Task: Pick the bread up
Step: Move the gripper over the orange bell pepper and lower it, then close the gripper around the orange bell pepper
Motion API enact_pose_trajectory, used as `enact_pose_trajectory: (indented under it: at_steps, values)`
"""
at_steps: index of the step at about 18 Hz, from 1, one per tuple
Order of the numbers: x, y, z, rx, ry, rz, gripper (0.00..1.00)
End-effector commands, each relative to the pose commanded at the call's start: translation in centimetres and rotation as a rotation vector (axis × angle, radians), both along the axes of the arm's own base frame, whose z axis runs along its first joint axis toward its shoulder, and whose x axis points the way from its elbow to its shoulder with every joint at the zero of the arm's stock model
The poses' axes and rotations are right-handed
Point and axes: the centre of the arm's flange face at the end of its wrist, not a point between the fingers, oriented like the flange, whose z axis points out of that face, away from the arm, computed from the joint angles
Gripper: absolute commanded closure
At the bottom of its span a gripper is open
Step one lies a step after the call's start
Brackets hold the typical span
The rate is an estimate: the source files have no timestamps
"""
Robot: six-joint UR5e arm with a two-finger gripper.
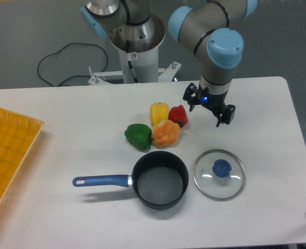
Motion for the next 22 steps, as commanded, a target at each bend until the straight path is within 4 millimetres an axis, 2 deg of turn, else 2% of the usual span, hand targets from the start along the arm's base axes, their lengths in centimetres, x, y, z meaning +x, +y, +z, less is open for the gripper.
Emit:
enact_pose_trajectory:
  at_steps: [2, 5, 7, 12, 15, 19, 22]
  values:
    - [0.6, -0.4, -1.4, -0.005, 0.005, 0.053, 0.0]
    - [1.9, 0.1, -2.5, -0.011, 0.026, 0.066, 0.0]
    - [2.4, 0.7, -2.6, -0.015, 0.027, 0.05, 0.0]
    - [4.8, 3.8, -2.4, -0.019, 0.032, 0.056, 0.0]
    - [6.1, 5.1, -3.3, -0.031, 0.017, 0.022, 0.0]
    - [7.8, 4.9, -4.7, -0.046, -0.011, 0.003, 0.07]
    - [8.2, 4.7, -5.3, -0.054, -0.021, 0.001, 0.07]
